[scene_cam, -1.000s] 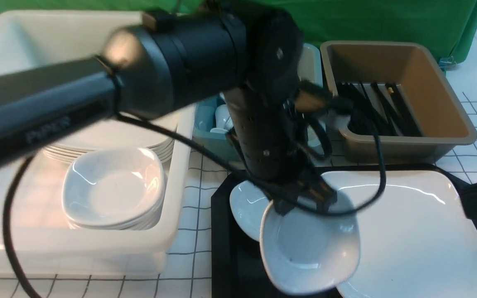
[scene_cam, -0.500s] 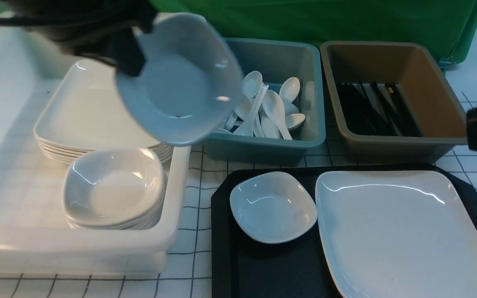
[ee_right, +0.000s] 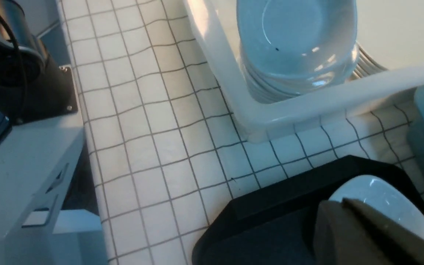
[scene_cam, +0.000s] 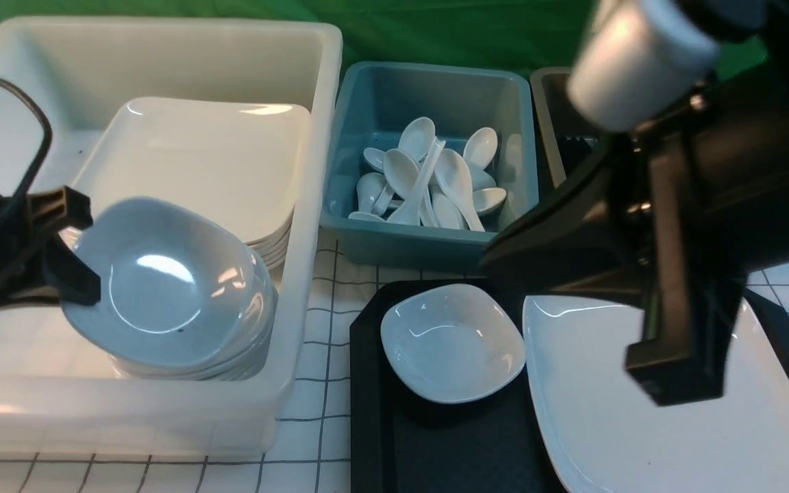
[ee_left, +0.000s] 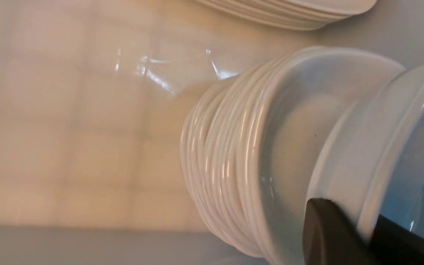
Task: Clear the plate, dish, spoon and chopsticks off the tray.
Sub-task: Use the left arm to put the small plate into the large storage box on the left, then use the left arm to grab a small plate from the dinner plate
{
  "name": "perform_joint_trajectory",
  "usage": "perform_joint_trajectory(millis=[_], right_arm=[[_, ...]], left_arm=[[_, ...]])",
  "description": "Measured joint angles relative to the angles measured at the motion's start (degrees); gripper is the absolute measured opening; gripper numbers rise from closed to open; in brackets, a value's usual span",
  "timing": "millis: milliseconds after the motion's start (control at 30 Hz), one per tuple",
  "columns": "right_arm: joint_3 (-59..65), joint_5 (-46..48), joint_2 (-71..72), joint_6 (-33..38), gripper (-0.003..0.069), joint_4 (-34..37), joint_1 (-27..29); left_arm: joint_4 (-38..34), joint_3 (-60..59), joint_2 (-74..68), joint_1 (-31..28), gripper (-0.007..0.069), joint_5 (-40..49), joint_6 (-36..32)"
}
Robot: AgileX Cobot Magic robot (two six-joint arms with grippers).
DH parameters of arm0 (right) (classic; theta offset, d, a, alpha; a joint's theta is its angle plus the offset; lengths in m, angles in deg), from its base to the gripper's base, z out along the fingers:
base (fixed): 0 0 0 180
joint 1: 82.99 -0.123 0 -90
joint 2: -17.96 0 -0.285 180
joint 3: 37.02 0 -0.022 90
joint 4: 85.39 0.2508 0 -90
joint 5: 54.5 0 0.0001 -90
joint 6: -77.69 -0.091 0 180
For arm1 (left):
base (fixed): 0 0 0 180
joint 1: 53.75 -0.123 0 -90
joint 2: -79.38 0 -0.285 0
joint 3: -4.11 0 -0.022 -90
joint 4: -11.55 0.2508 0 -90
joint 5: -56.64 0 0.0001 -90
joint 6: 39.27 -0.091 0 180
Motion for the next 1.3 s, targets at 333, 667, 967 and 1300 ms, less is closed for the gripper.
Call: perform_joint_trajectory(millis=[333,667,967,1300], right_arm=[[-2.6,-4.18,-2.38,-2.98,0.0003,-1.84,-2.91],[-2.71,2.46,-0.79,-12.31,0.0008,-20.08,-2.91],[0.82,9.13,3.63,-17.28,0.0,-28.97,11.23],[15.83,8.25,12.61,-15.26,-0.0001,-17.35,26.89]], left_arm=[[-1.25,-0.87,0.25,0.0,0.0251,-2.14,1.62],[15.54,10.95,0.39,0.0,0.0533,9.68,3.2],[4.9,20.37,0.58,22.58,0.005,6.07,-4.57],[26.02,20.44,-14.91,56.27,0.0022,-9.7,6.44]])
